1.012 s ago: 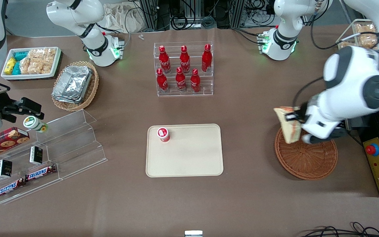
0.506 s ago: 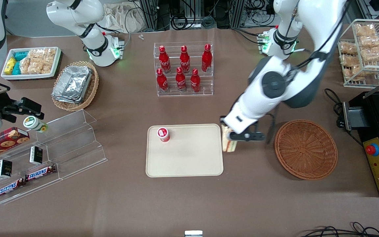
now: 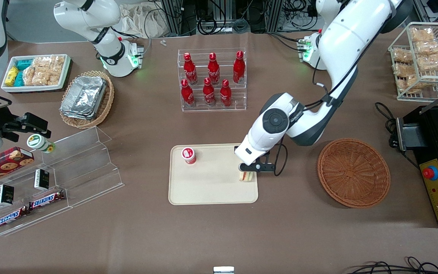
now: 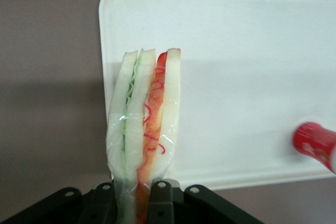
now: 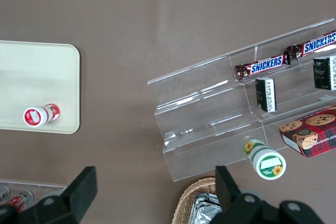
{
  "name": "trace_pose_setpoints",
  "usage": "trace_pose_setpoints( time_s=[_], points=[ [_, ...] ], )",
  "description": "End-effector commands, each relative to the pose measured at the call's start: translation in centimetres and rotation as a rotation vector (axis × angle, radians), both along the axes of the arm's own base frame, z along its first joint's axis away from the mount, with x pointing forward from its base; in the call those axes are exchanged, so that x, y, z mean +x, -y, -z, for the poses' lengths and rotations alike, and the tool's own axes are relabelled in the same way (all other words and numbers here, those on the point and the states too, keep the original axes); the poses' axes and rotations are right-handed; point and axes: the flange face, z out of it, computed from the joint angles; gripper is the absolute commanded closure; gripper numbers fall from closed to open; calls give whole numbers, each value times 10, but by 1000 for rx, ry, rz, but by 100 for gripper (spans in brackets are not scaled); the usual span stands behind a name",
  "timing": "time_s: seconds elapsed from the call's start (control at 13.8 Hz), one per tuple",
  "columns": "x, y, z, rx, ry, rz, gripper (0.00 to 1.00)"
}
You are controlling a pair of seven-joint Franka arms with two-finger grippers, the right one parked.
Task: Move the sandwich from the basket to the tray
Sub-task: 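Lower the sandwich onto the tray and open the left gripper, then raise the open left gripper away from the sandwich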
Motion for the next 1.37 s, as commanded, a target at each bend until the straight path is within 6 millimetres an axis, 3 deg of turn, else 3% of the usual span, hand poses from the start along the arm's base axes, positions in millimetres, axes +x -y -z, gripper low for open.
trace_pose_setpoints(
  time_s=[0.0, 0.14, 0.22, 0.29, 0.36, 0.51, 0.72, 0.94, 1.16, 1.3],
  points=[
    [5, 17, 19, 61, 60, -37, 100],
    [6, 13, 28, 66, 51, -41, 99],
    [4, 14, 36, 71, 41, -30, 75],
    [3, 15, 43, 72, 34, -22, 25],
    [3, 17, 42, 73, 53, -11, 0],
    [7, 14, 32, 71, 74, -23, 0],
    [8, 3, -53, 122, 128, -45, 0],
    [10, -25, -138, 89, 137, -140, 0],
    [-8, -44, -190, 119, 84, -100, 0],
    [-1, -90, -222, 79, 11, -56, 0]
  ],
)
